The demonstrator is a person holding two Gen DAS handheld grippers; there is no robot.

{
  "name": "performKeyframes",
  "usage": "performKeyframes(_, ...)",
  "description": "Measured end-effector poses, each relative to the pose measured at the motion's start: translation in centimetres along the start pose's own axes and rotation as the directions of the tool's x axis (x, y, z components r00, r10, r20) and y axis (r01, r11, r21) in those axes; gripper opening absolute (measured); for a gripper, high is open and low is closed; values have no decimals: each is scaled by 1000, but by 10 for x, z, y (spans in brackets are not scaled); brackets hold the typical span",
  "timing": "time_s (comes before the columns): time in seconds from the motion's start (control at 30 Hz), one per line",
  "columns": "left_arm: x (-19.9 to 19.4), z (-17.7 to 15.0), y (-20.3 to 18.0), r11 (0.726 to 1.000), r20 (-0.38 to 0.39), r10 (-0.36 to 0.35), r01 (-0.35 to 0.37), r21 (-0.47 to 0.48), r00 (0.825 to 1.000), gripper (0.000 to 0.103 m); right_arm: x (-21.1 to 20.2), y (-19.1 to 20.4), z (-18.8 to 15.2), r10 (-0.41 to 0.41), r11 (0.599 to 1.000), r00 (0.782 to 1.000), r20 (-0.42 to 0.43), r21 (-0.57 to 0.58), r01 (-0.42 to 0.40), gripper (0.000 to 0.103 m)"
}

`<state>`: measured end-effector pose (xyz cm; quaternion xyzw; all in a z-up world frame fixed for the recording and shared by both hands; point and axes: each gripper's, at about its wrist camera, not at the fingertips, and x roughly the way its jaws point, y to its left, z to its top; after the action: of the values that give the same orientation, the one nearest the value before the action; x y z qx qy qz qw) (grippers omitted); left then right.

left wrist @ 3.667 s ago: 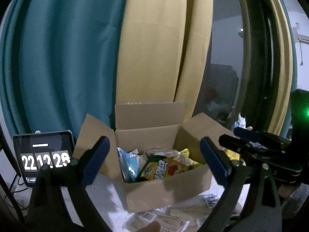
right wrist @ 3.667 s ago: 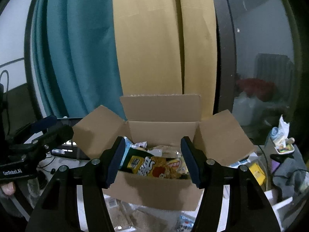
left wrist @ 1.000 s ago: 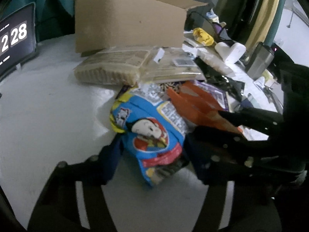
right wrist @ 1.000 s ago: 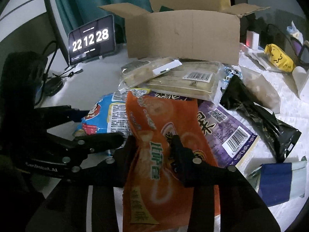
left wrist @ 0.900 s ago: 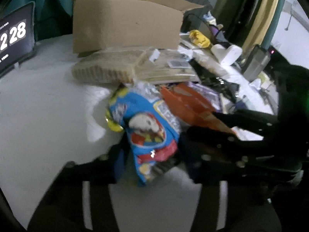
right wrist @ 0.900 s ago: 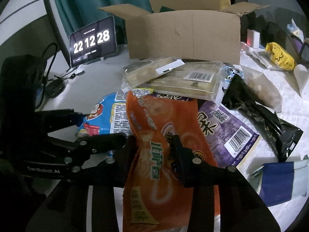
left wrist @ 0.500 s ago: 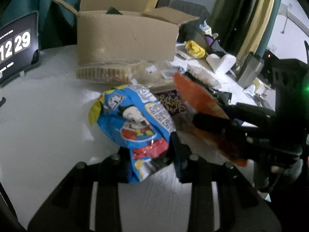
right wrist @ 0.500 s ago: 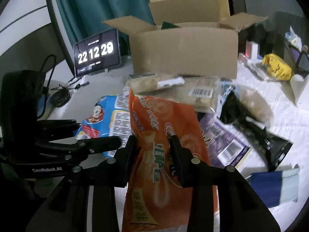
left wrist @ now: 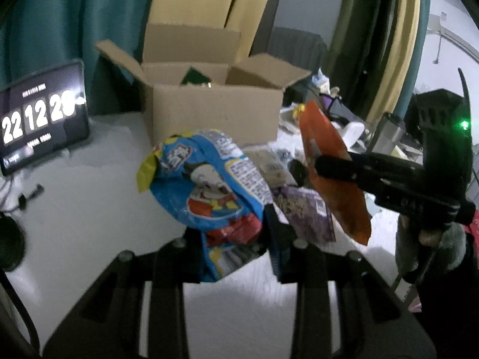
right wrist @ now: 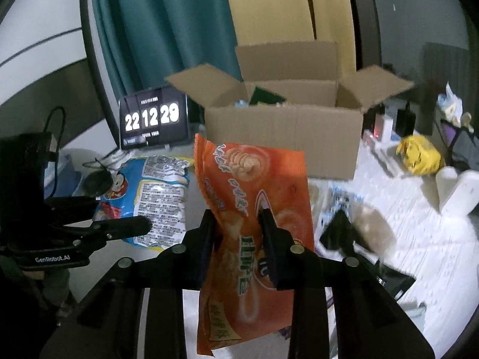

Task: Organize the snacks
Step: 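Carry both bags over the box and open both tools to drop them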

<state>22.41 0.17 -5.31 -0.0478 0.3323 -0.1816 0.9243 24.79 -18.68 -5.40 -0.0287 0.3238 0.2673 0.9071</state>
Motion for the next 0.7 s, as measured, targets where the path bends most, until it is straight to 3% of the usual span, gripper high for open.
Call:
performKeyframes(0.27, -16, 25, 9, 1000, 71, 24, -25, 13, 997, 32, -4, -6, 35, -23, 999, 998, 62, -32, 25, 32)
performKeyframes(0.7, -2, 78, 22, 993, 158, 90, -100, 57, 983, 33, 7, -28, 84, -68, 997, 990, 127, -40, 73, 32)
